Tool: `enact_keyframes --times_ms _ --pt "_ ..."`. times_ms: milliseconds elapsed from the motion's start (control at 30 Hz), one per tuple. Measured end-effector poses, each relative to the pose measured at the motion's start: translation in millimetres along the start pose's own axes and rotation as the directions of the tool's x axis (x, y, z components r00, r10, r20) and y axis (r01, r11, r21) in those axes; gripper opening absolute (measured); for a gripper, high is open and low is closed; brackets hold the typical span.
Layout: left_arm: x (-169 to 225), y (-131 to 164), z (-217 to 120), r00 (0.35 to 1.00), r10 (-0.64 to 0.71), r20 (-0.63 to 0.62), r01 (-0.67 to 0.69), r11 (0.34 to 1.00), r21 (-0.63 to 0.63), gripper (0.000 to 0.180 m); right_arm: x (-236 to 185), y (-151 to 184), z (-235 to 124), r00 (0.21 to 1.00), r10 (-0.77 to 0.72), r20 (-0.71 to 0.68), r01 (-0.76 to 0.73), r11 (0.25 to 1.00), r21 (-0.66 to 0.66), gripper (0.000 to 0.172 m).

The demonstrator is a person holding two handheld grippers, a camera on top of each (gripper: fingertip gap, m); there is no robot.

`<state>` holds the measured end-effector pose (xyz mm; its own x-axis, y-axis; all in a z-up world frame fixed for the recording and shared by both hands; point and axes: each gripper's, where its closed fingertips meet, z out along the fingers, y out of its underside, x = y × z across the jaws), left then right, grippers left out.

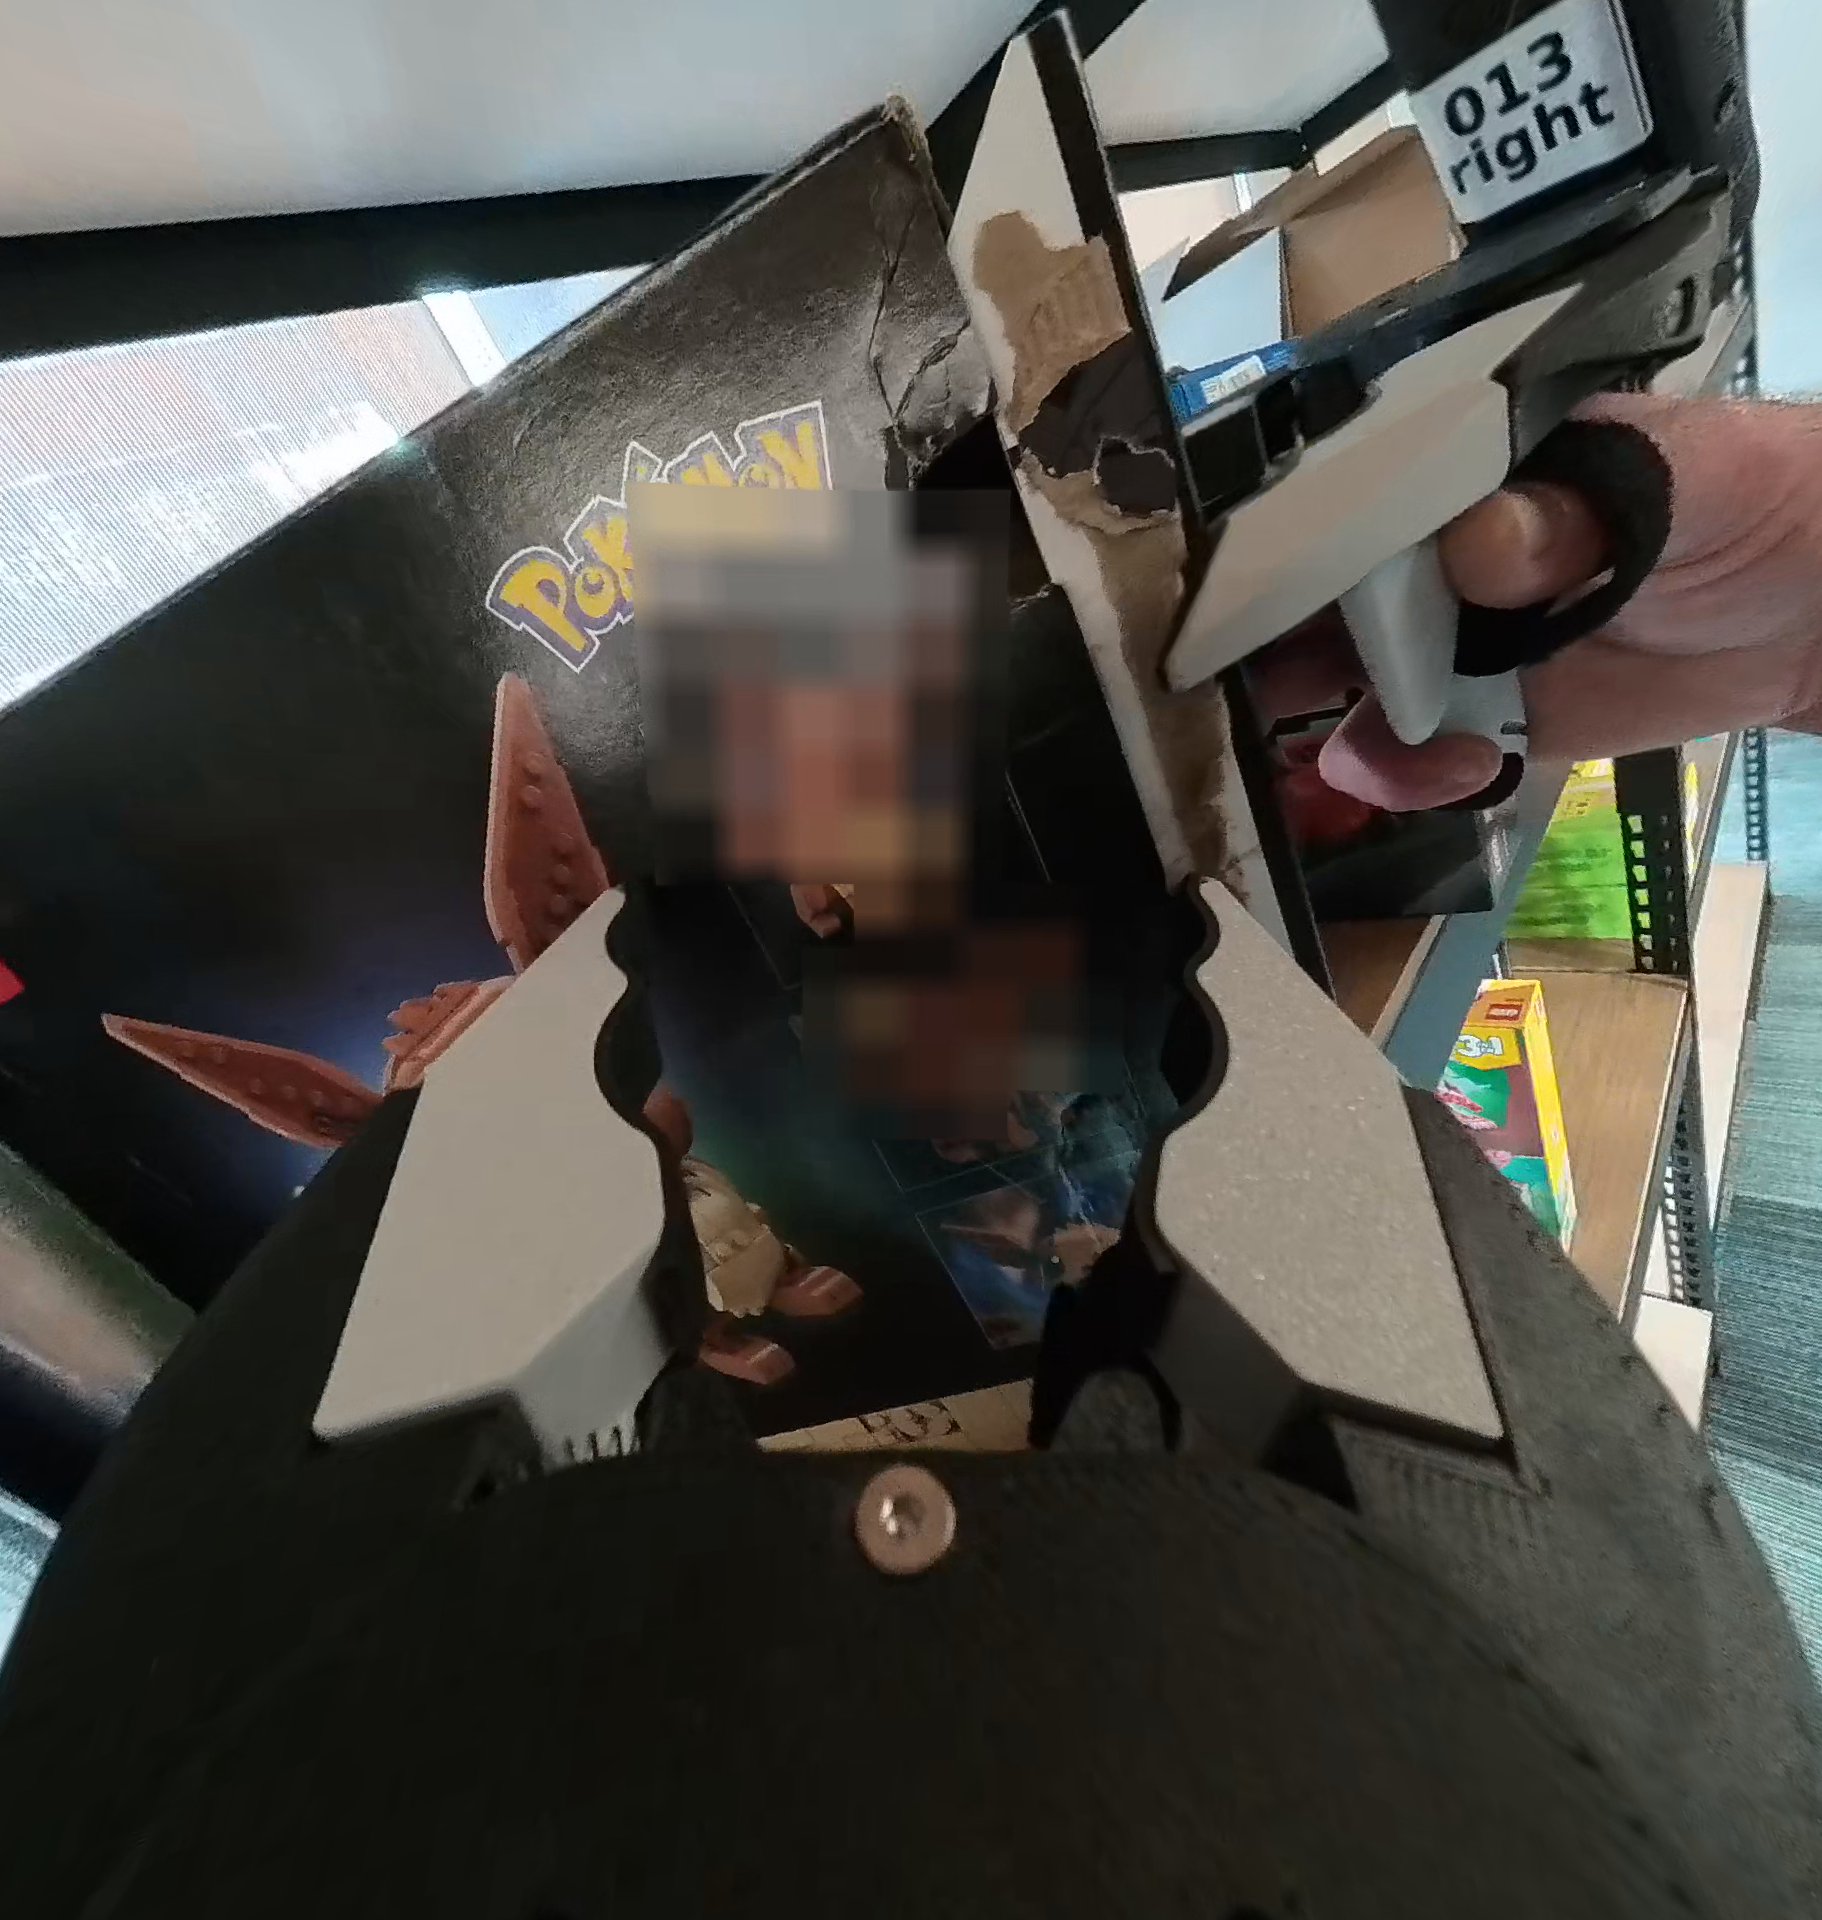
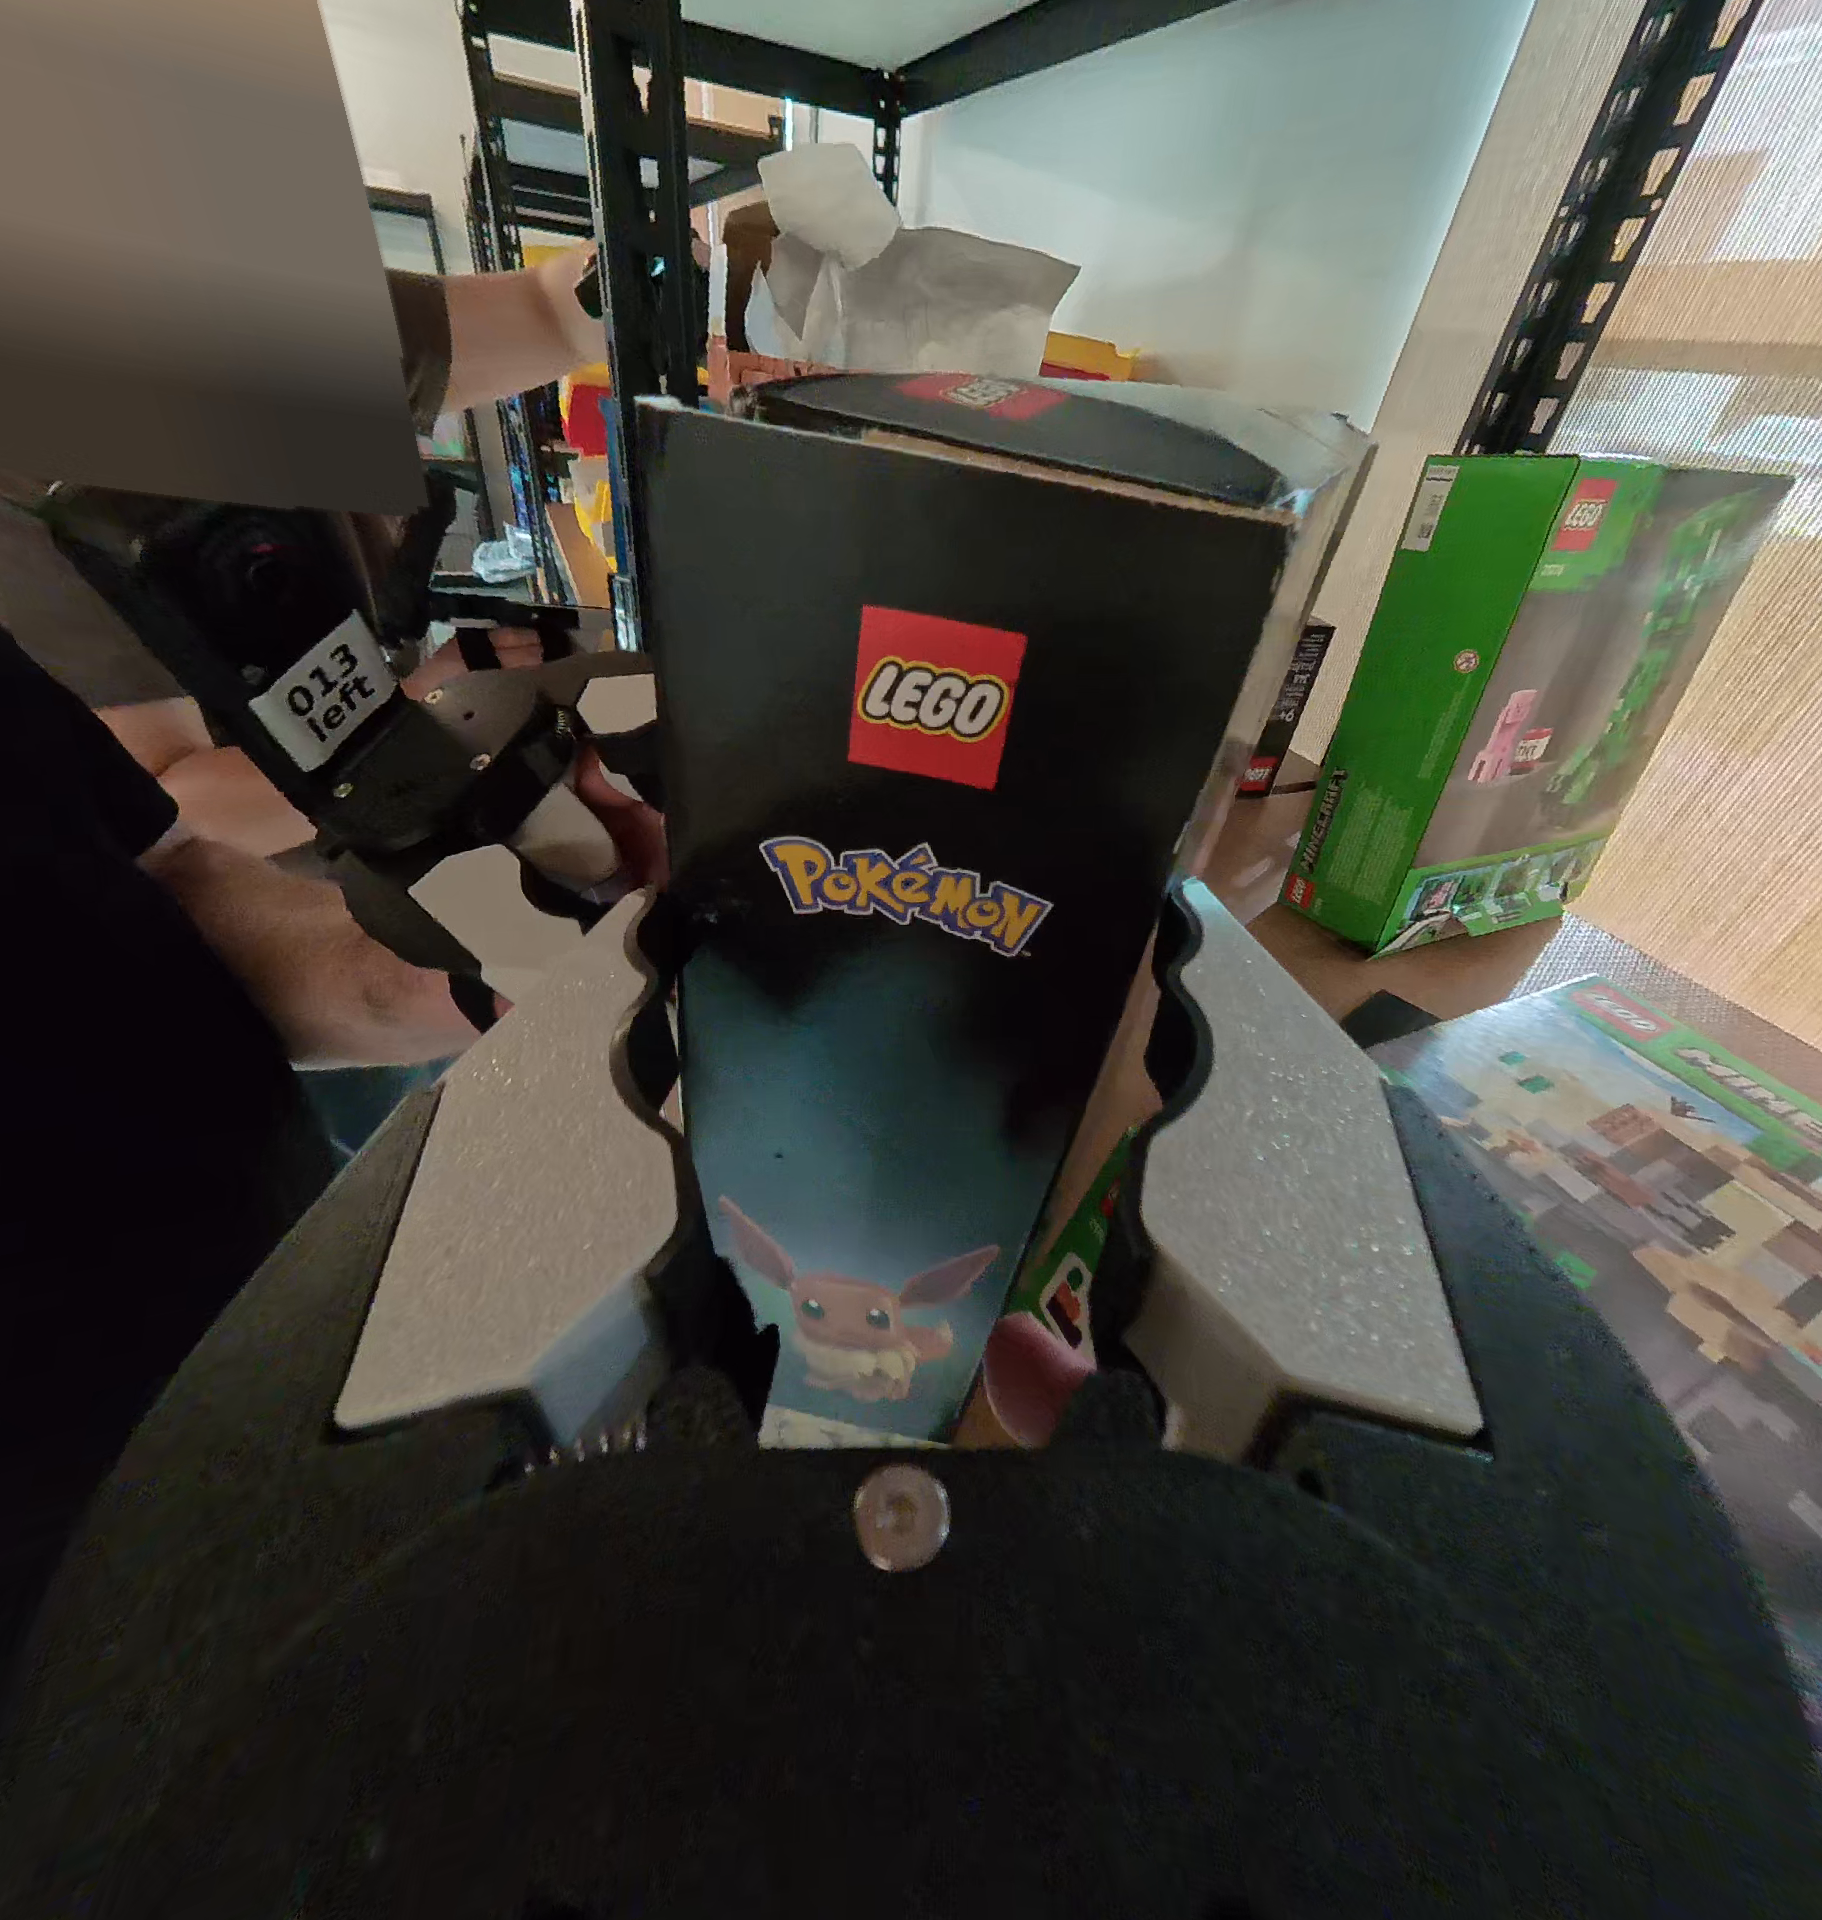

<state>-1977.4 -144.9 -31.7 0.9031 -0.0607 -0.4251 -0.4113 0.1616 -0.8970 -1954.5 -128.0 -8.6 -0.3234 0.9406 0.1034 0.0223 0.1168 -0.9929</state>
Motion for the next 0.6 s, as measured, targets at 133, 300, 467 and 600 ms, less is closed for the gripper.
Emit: enact_keyframes --times_ms 133,300,467,600 --pt "1 0 2 1.0 -0.015 -0.014 0.015 1.0 -0.002 0.096 2 2 -3 1.0 -0.007 0.009 0.007 1.0 0.004 0.09" --pt "3 1 3 1.0 -0.011 -0.026 0.011 1.0 -0.012 0.091 6 2 0 0.999 -0.04 -0.009 0.04 0.999 -0.012 0.088" --pt "3 5 -4 0.999 -0.022 -0.044 0.02 0.999 -0.03 0.089 8 3 6 0.996 -0.073 -0.05 0.071 0.997 -0.038 0.087" --pt "4 13 -11 0.998 -0.052 -0.026 0.051 0.997 -0.057 0.097 5 2 13 0.994 -0.08 -0.072 0.079 0.997 -0.014 0.086"
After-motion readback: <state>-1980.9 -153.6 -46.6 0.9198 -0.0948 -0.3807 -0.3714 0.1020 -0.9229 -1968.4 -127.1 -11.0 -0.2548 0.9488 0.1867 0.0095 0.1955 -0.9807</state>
